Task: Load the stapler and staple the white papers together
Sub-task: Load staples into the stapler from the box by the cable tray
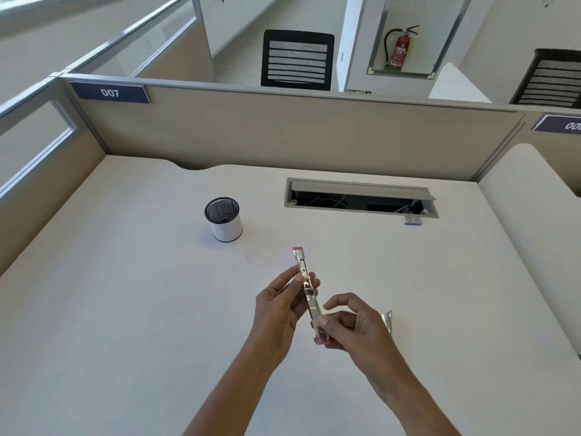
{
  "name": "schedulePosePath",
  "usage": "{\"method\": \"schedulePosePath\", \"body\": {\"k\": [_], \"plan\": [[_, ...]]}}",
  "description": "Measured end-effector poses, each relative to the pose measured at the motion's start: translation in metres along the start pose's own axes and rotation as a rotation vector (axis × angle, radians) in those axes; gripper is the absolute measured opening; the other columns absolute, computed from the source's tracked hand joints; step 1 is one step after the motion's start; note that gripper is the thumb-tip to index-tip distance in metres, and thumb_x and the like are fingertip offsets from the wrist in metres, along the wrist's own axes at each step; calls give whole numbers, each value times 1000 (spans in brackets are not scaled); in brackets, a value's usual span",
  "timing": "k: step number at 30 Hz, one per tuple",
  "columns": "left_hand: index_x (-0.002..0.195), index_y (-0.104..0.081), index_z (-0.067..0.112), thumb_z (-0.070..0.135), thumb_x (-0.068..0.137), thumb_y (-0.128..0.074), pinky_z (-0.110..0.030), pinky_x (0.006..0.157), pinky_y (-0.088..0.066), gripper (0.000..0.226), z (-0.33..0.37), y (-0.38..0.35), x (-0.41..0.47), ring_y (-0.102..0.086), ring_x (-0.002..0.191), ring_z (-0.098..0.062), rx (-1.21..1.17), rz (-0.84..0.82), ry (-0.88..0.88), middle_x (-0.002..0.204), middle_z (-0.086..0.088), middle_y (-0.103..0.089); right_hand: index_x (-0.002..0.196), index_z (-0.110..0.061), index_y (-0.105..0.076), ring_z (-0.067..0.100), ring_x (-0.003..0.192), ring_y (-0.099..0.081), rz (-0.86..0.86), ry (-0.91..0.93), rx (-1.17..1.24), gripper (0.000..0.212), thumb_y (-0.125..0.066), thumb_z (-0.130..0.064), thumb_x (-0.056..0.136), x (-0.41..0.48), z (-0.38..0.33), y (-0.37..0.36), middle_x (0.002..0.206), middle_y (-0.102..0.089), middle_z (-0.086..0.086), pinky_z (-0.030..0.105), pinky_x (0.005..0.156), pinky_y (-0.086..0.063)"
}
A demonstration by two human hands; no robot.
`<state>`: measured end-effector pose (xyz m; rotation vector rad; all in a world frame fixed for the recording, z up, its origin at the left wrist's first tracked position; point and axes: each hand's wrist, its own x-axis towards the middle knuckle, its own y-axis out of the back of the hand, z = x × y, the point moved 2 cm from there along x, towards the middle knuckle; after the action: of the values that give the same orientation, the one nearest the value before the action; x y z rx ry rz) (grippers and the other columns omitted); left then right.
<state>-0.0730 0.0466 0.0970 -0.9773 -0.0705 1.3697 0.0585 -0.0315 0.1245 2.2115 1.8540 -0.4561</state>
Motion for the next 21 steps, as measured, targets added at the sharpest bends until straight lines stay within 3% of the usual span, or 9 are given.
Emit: {"method": "schedulePosePath", "body": {"k": [2,7,11,14,19,21], "plan": [[125,-68,-1,5,95,-66,-33,84,-62,30,0,1,1,-73,102,-29,4,7,-8,114,-24,-74,97,-7,-68,25,78,-72,-37,37,-20,4,-64,-9,97,-1,-5,4,88,-76,19,32,78,-59],[125,-69,3,6,95,-66,-38,91,-61,30,-3,4,2,-73,103,-29,12,-3,-14,114,-24,-74,104,-10,-73,34,91,-74,-112,113,26,22,-76,-16,84,-2,-22,10,100,-76,18,36,89,-59],[127,-69,4,7,94,-67,-36,96,-58,32,-7,1,0,-74,103,-30,16,-39,14,117,-22,-74,102,-17,-75,26,82,-74,-9,245,-82,20,-77,-4,87,11,-29,13,88,-76,11,34,84,-59],[125,-71,6,7,95,-66,-36,96,-59,31,-12,0,-3,-72,110,-31,27,-54,32,120,-24,-72,100,-27,-76,23,75,-72,99,362,-225,18,-76,-13,89,25,-34,11,82,-76,4,38,77,-61],[120,-74,6,22,97,-64,-39,97,-58,30,-17,-5,-11,-72,110,-32,58,-81,39,121,-27,-71,100,-34,-77,11,79,-70,203,401,-348,16,-75,-21,90,46,-34,10,86,-72,-5,18,66,-55],[122,-73,6,23,93,-68,-38,97,-57,34,-18,-7,-13,-72,110,-31,74,-108,27,122,-25,-71,103,-34,-78,9,83,-68,211,387,-357,15,-76,-26,90,52,-32,8,94,-69,-8,17,65,-54]]}}
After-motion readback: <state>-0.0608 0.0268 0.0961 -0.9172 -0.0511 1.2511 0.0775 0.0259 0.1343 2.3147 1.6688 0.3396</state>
